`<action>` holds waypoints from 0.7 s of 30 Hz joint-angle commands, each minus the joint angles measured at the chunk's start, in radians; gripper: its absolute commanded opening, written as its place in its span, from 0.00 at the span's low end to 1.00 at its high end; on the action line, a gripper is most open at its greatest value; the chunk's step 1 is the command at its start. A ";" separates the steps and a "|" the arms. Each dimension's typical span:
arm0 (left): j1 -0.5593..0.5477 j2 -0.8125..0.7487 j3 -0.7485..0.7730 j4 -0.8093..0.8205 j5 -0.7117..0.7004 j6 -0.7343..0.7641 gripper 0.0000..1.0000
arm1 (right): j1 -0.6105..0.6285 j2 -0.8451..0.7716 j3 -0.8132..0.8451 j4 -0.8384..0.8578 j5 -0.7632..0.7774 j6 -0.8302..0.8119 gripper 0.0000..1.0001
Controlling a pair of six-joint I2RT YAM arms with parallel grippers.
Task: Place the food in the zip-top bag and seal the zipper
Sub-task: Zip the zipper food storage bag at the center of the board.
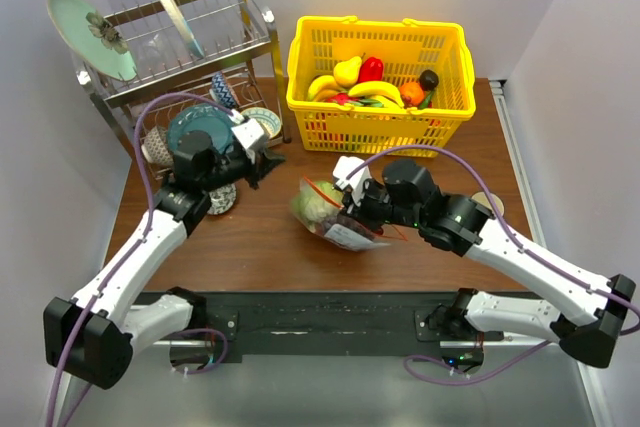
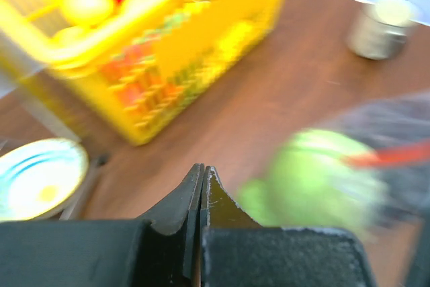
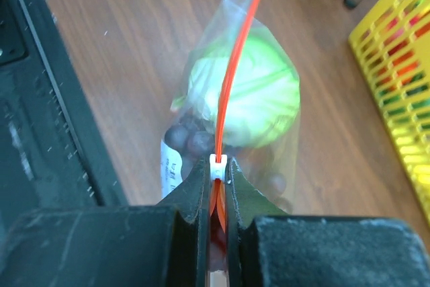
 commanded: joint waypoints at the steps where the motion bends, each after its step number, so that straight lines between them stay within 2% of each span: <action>1: 0.032 0.034 0.077 -0.038 -0.184 0.019 0.00 | 0.004 -0.058 -0.003 -0.049 0.011 0.046 0.00; 3: 0.038 0.043 0.085 -0.039 -0.219 0.019 0.00 | 0.004 -0.072 -0.009 -0.064 0.011 0.068 0.00; 5: 0.044 0.051 0.091 -0.039 -0.195 0.023 0.00 | 0.004 -0.095 -0.026 -0.067 0.006 0.085 0.00; 7: 0.044 0.056 0.083 0.016 -0.114 0.023 0.00 | 0.004 -0.105 -0.041 -0.056 0.003 0.086 0.00; 9: 0.042 0.042 0.053 0.102 0.056 0.018 0.01 | 0.004 -0.098 -0.030 -0.053 0.009 0.082 0.00; 10: 0.042 0.031 0.022 0.136 0.122 -0.002 0.09 | 0.004 -0.083 -0.023 -0.053 0.006 0.077 0.00; 11: 0.042 0.020 0.010 0.164 0.224 -0.013 0.29 | 0.004 -0.073 -0.013 -0.052 0.005 0.071 0.00; 14: 0.041 -0.033 -0.013 0.202 0.361 0.012 0.54 | 0.004 -0.035 0.020 -0.053 -0.003 0.056 0.00; 17: 0.036 -0.092 -0.038 0.228 0.433 0.036 0.65 | 0.004 -0.007 0.049 -0.052 -0.014 0.043 0.00; 21: -0.029 -0.080 -0.036 0.207 0.518 0.076 0.72 | 0.004 0.032 0.086 -0.053 -0.034 0.037 0.00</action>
